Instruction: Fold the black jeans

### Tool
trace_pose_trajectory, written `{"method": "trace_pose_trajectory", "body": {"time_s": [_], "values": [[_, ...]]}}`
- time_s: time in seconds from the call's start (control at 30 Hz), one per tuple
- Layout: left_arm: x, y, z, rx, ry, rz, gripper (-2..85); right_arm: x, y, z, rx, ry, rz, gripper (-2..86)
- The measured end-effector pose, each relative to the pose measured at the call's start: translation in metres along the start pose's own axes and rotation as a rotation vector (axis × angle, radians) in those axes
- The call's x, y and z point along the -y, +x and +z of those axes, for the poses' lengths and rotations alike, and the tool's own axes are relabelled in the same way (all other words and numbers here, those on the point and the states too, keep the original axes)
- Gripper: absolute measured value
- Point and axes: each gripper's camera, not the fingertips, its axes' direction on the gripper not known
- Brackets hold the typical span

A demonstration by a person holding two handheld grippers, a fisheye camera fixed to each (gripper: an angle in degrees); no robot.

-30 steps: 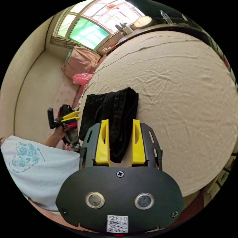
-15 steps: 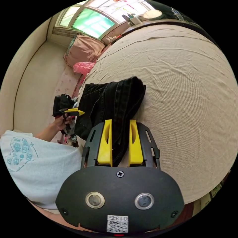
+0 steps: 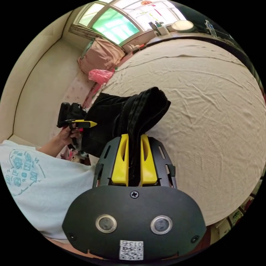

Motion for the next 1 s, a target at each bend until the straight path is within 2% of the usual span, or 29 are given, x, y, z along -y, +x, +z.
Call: {"method": "trace_pose_trajectory", "body": {"time_s": [0.17,0.33,0.5,0.73,0.9,1.0], "values": [[0.000,-0.028,-0.055,-0.052,0.109,-0.008,7.6,0.000,-0.004,-0.006,0.082,0.059,-0.004,6.9],[0.025,-0.079,-0.099,0.031,0.143,-0.005,7.6,0.039,-0.021,0.035,0.073,0.045,-0.058,6.9],[0.078,-0.164,-0.162,0.099,0.180,-0.004,7.7,0.127,-0.046,0.108,0.073,0.068,-0.100,6.8],[0.201,-0.323,-0.263,0.191,0.206,-0.029,8.2,0.283,-0.074,0.217,0.035,0.101,-0.124,6.2],[0.262,-0.414,-0.287,0.259,0.160,-0.042,8.3,0.376,-0.067,0.318,0.010,0.061,-0.081,6.2],[0.284,-0.466,-0.286,0.257,0.135,-0.072,8.4,0.401,-0.051,0.367,-0.009,0.031,-0.052,6.4]]}}
